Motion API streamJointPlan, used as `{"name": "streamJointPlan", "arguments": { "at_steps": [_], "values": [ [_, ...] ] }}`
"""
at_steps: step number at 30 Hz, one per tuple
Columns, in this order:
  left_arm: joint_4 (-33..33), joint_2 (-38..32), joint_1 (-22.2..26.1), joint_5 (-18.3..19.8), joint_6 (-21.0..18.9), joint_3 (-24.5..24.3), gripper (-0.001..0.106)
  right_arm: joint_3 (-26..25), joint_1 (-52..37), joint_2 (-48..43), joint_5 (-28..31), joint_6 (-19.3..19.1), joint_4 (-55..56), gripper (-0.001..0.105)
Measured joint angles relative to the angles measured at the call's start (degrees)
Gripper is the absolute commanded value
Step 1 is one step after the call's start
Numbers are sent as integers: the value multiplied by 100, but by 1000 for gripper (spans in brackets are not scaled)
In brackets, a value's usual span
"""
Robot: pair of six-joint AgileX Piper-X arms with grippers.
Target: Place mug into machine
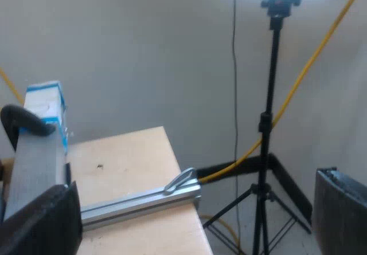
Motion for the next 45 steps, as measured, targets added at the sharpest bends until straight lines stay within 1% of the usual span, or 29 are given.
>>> {"name": "streamJointPlan", "arguments": {
  "at_steps": [3,5,8,12,13,16,17,20,24,26,27,29,31,32,35,37,41,45],
  "values": [
    [215,-409,0,0,0,0,67,19,0,-561,38,0,278,82],
    [477,-732,0,0,0,-7,67,17,0,-979,38,0,425,82],
    [833,-933,0,0,0,-41,67,2,0,-1341,38,0,573,82],
    [1307,-933,0,-14,0,-37,67,-45,0,-1361,26,0,1103,82],
    [1506,-933,0,-14,0,-37,67,-26,0,-1362,-78,0,1190,82],
    [1968,-933,0,-26,0,-90,67,163,0,-1362,-404,0,1194,82],
    [2144,-921,0,-20,-17,-122,67,251,0,-1362,-459,90,1157,82],
    [2279,-922,0,-118,-15,-132,67,539,0,-1351,-699,180,858,82],
    [2050,-922,0,-440,-15,-12,67,911,0,-1352,-986,198,389,82],
    [1606,-922,0,-607,-15,207,67,1186,0,-1352,-1130,196,93,82],
    [1474,-922,0,-628,-15,257,67,1267,0,-1352,-1169,211,16,82],
    [1052,-922,0,-635,-15,587,67,1556,0,-1336,-1412,194,-213,82],
    [782,-922,0,-646,-15,849,67,1795,0,-1337,-1636,170,-307,82],
    [684,-922,0,-644,-15,991,67,1949,0,-1337,-1822,171,-345,82],
    [582,-922,0,-644,-15,1328,67,2290,0,-1337,-2111,171,-368,82],
    [583,-911,0,-644,-15,1622,67,2461,0,-1337,-2150,171,-368,82],
    [356,-911,0,-654,-15,2170,67,2844,0,-1337,-2164,171,-368,82],
    [43,-911,0,-649,-15,2541,67,3130,0,-1326,-2180,171,-368,82]
  ]
}}
